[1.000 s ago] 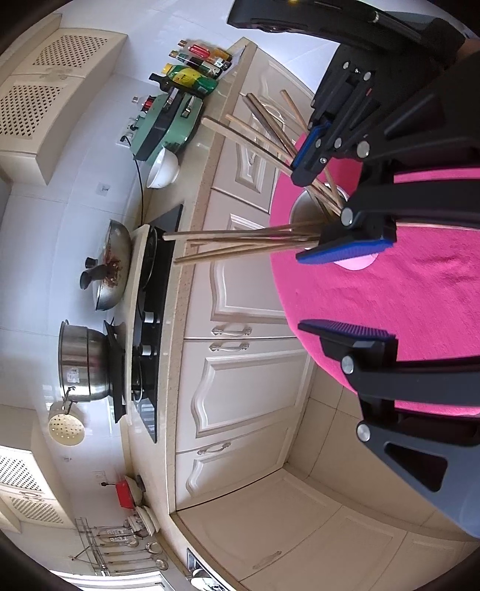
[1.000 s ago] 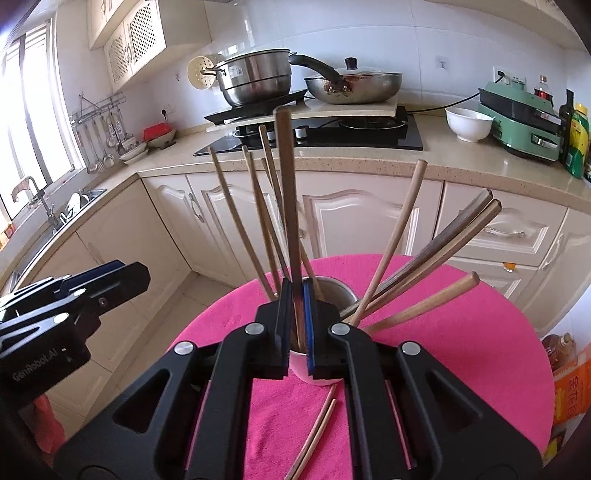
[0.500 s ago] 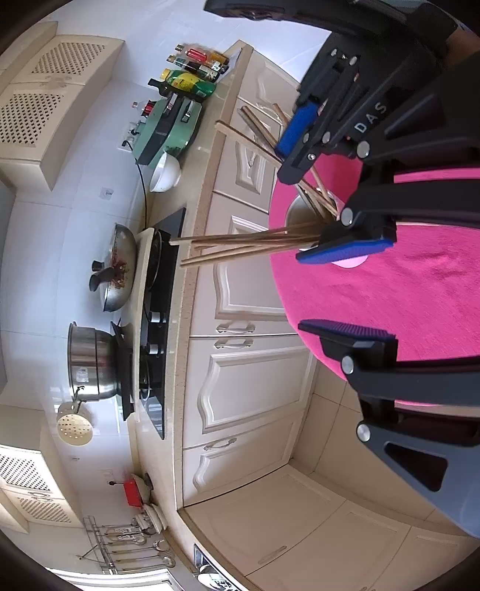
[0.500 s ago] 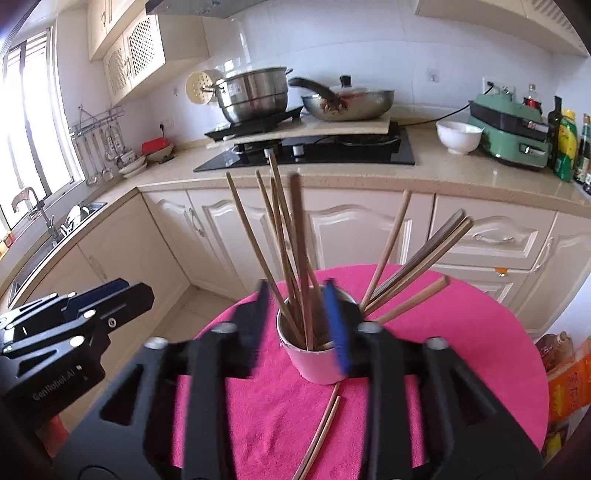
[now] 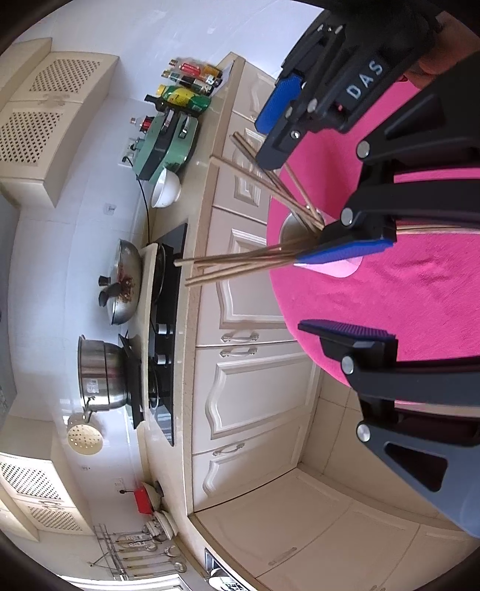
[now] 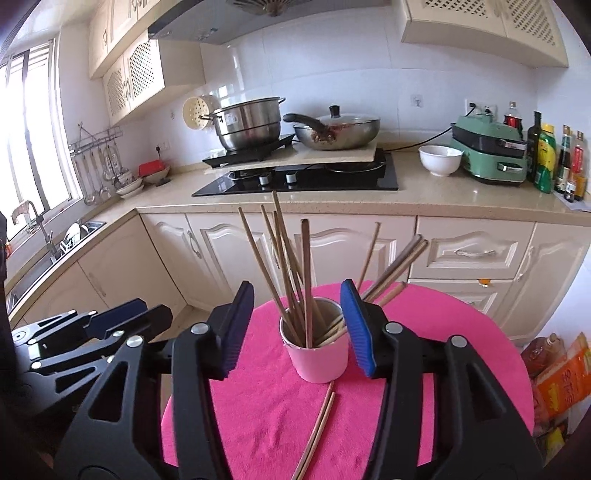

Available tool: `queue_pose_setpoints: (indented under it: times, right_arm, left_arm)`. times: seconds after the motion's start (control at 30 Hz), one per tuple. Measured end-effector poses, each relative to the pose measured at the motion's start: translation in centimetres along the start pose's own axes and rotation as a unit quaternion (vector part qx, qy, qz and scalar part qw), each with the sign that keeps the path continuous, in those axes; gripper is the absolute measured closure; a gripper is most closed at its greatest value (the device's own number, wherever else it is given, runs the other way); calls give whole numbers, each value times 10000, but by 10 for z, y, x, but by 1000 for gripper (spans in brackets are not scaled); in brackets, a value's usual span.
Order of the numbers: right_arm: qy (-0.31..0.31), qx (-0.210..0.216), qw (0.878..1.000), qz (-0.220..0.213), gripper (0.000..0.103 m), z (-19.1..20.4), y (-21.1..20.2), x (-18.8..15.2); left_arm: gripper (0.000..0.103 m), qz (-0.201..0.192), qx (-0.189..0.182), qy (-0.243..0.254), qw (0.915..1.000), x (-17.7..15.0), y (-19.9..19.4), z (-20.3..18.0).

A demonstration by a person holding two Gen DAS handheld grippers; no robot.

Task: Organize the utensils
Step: 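Move both open tools down to the last two chopsticks beside the cup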

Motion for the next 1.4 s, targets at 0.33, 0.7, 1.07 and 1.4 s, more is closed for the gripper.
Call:
queue_pose_setpoints:
  times: [0.33,0.7,1.07,1.4]
  right_arm:
    - [215,-263,9994,-112,53,-14,-39,-15]
    - [557,-533,9968,192,52,-47,-51,-56]
    - [911,-671,9876,1085,51,-89,-18,-125]
    - [1109,-573,9775,1698,51,-108,19,-161]
  left_arm:
    - [61,-28,-112,326,9994,-14,-15,-25]
    - [58,568,-306,625,9960,-50,14,-53]
    - [58,2250,-499,446,9721,-131,100,-60]
    - [58,2982,-263,519,9527,-168,151,-60]
Point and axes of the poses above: each gripper's, at about its wrist camera, not at the fingertips, and y roughly the way its jaws point, z to its left, x to its top, the point moved 8 cm from there along y, roughly the way its jaws point, and after that the axes turned 7 degrees about z, right-handed, at the moved point
